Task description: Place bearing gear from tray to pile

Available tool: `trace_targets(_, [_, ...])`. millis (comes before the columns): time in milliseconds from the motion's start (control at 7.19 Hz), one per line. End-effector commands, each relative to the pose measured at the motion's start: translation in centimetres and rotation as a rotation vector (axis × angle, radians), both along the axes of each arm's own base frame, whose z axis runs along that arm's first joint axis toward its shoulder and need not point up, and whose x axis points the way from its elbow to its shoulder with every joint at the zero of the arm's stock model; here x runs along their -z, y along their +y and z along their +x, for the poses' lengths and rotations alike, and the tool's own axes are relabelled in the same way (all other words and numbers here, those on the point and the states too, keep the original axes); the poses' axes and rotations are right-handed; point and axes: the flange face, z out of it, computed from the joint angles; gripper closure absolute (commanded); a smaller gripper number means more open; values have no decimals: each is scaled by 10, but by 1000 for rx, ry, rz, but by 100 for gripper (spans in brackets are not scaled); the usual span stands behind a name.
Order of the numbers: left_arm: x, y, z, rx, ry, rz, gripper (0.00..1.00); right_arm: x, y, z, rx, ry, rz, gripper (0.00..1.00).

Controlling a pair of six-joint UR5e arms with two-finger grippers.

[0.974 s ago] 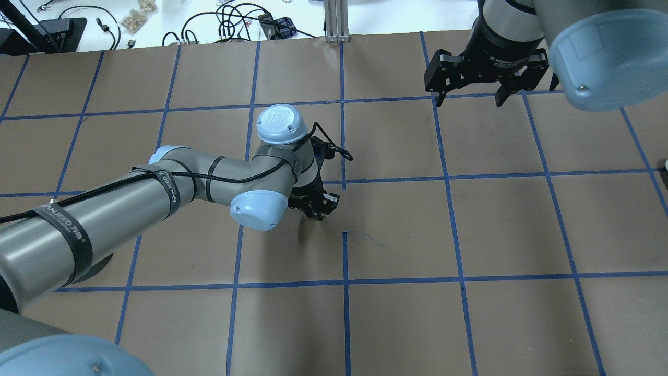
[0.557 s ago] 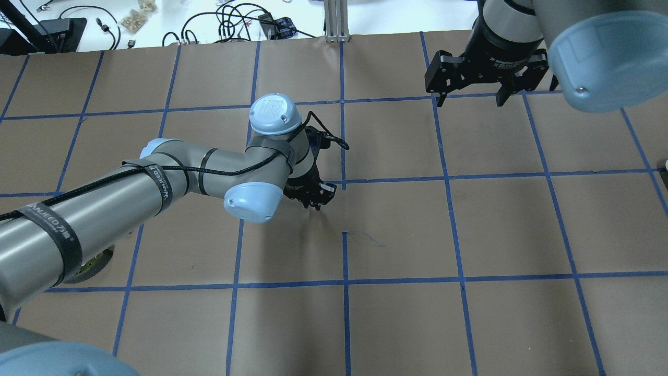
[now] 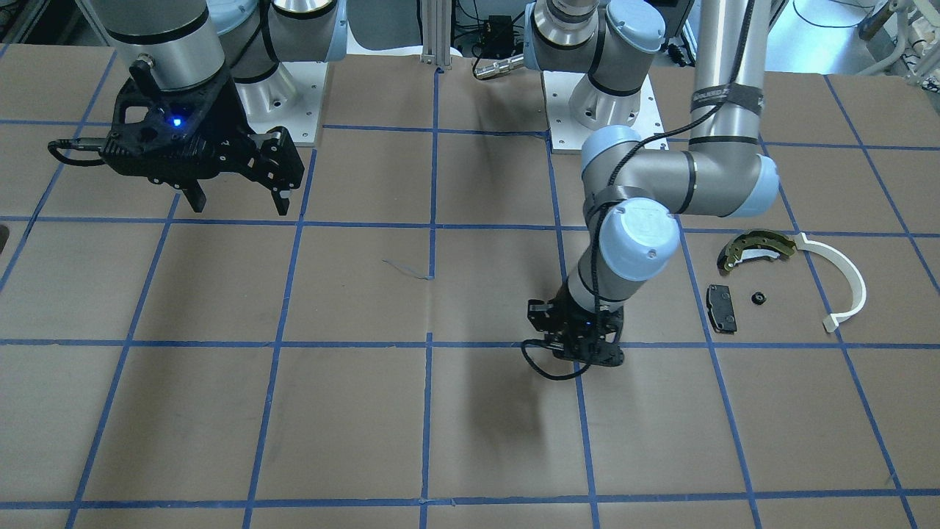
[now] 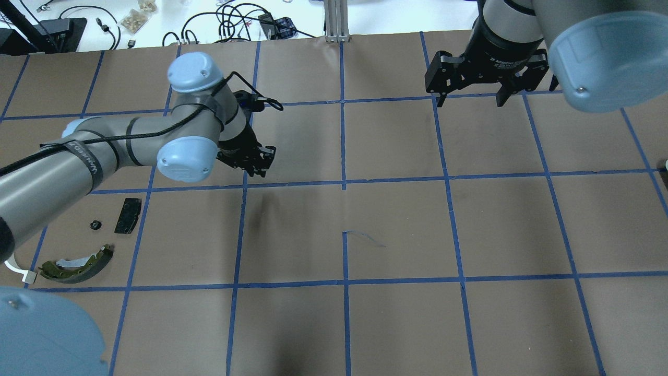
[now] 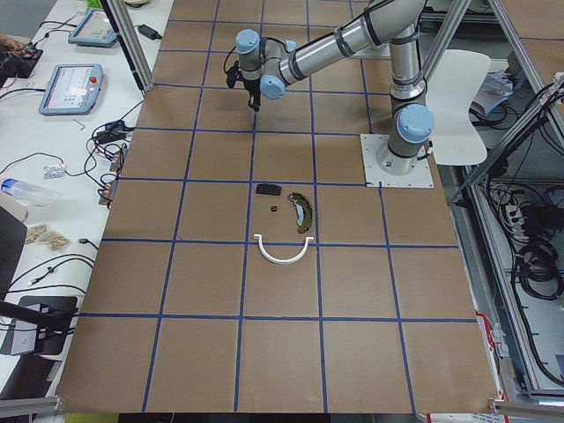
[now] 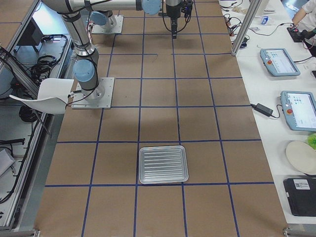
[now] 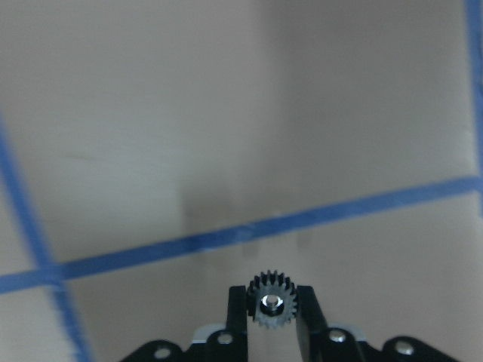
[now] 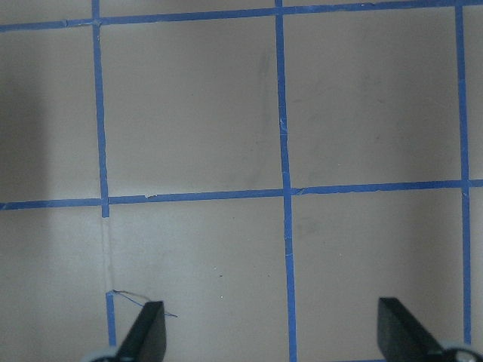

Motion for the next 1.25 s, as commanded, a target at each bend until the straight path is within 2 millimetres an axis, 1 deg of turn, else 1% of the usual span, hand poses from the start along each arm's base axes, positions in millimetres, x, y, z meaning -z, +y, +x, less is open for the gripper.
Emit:
trace_targets(0, [-28, -13, 105, 16, -65, -30, 100, 0, 0, 0, -1, -1, -2, 0])
trace_targets(139, [-26, -7, 176, 50, -66, -16, 100, 0, 0, 0, 1, 0, -2, 0])
trace_targets(278, [-27, 3, 229, 62, -67, -11, 100, 0, 0, 0, 1, 0, -3, 0])
trace_targets(418, [-25, 12, 265, 79, -66, -4, 100, 0, 0, 0, 1, 0, -3, 0])
trace_targets(557, [-19, 30, 305, 106, -59, 8, 100, 0, 0, 0, 1, 0, -3, 0])
trace_targets(696, [-13, 51, 349, 84, -48, 17, 100, -1, -1, -1, 4, 0, -5, 0])
trace_targets(835, [-4, 64, 370, 83, -34, 24, 100, -1, 0, -1, 4, 1, -2, 0])
trace_targets(1113, [17, 75, 389, 84, -12, 45, 100, -1, -1, -1, 4, 0, -3, 0])
